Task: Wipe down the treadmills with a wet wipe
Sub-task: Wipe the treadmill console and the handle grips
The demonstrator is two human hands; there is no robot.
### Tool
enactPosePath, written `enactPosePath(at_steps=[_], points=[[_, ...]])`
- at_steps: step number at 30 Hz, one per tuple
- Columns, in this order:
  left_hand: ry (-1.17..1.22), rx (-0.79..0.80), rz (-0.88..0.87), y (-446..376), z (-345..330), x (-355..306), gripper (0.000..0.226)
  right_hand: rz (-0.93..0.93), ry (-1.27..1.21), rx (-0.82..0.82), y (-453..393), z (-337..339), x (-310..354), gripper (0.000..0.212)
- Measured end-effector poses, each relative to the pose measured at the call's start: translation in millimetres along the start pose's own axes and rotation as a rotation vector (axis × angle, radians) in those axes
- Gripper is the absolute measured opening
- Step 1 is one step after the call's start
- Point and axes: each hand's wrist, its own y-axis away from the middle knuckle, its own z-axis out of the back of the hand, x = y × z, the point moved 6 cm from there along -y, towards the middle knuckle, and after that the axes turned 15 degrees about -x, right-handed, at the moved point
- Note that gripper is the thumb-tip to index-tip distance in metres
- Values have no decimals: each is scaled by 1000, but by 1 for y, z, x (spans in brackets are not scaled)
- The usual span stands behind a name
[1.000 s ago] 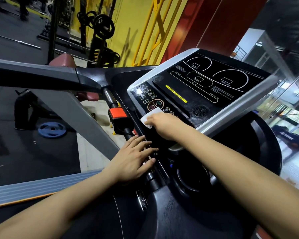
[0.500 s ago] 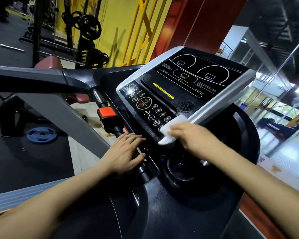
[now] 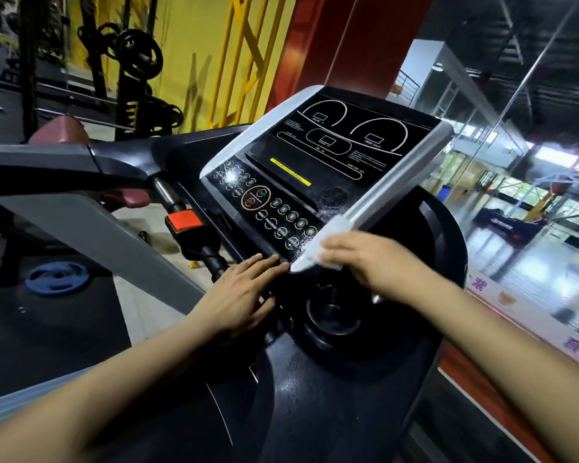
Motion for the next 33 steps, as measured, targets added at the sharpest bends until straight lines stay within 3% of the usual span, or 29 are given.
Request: enactPosePath(at_steps=[5,7,9,11,16,19,21,24,27,30,33], points=[[24,-29,-66,-11,1,-23,71,-453,116,-193,8,30,-65,55],[43,-47,-110,-19,1,-37,71,-398,90,-205,2,22,-45,52],[54,-53,-144,-25,0,-48,72,-200,34,-119,0,3,-9,48],[87,-55,-146,-26,-2,-54,73,-129,3,-16,2,-8,5,42],[133,-40,-72,-22,-3,-54,81,-361,257,-8,-19,10,-65,40],[125,-29,-62,-27,1,-56,70,-552,321,-98,-27,27,-100,40],[111,-39,-63,-31,3,-58,64,-558,299,-84,-29,23,-94,38],[79,-78,-84,-40,3,-61,62,-294,115,22,-20,1,-43,39],[61,-138,-103,-52,0,-66,54,-79,-11,-89,4,1,-17,43],[-5,-172,-124,-64,-6,-77,47,-284,40,-240,-1,17,-81,48],[-60,-201,-87,-76,-9,-90,56,-529,101,-281,-8,39,-154,45]])
